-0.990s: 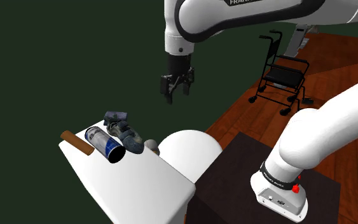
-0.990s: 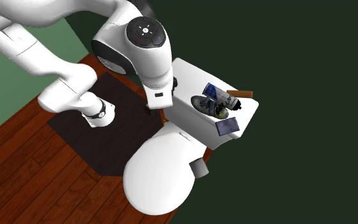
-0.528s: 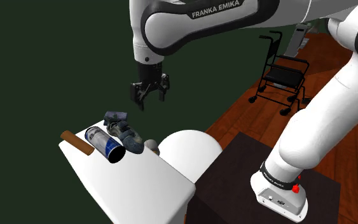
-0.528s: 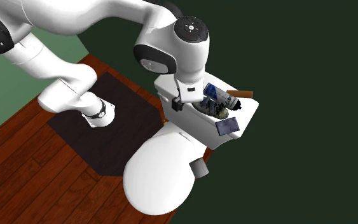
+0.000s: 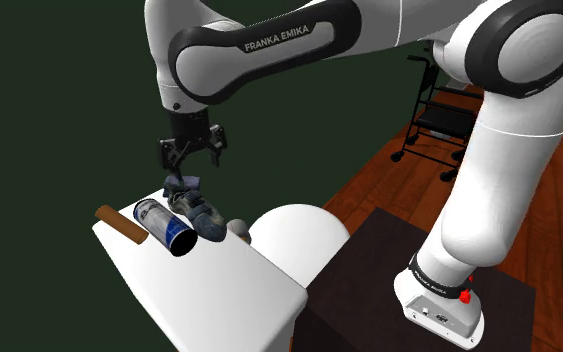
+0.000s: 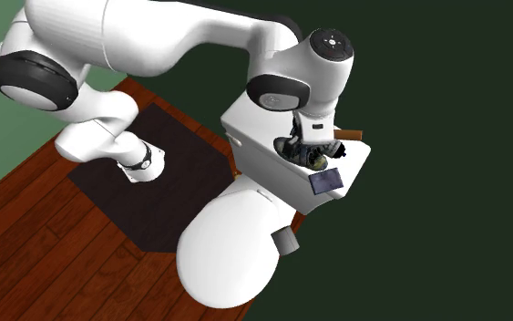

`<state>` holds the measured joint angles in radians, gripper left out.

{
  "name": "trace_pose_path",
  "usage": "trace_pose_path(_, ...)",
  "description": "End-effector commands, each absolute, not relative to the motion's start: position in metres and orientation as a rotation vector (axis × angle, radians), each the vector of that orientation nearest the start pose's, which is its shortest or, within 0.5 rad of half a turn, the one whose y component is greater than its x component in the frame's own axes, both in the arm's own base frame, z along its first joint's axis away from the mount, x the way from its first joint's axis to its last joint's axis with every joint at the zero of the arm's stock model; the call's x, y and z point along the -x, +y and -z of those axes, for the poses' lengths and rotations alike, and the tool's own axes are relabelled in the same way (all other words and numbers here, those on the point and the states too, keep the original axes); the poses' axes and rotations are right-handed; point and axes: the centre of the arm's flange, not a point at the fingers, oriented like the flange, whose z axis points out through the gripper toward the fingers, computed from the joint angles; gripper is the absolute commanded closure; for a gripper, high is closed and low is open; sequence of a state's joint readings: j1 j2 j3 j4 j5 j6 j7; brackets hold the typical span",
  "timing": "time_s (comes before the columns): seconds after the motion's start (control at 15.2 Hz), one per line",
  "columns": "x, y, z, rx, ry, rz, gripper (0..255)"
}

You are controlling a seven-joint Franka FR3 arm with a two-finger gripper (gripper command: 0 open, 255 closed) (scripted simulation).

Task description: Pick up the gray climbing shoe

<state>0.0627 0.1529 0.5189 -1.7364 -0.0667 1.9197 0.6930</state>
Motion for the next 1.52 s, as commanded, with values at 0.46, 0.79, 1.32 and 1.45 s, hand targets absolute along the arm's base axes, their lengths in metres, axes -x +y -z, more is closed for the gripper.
trace_pose_path(0.46,-0.567,0.361,-0.473,3.099,0.222,0.094,0)
trace_pose_path(0.79,-0.567,0.361,-0.448,3.099,0.222,0.094,0)
trace_pose_path(1.32,-0.566,0.361,-0.449,3.099,0.222,0.094,255)
trace_pose_path(1.45,-0.566,0.361,-0.449,3.099,0.222,0.094,255)
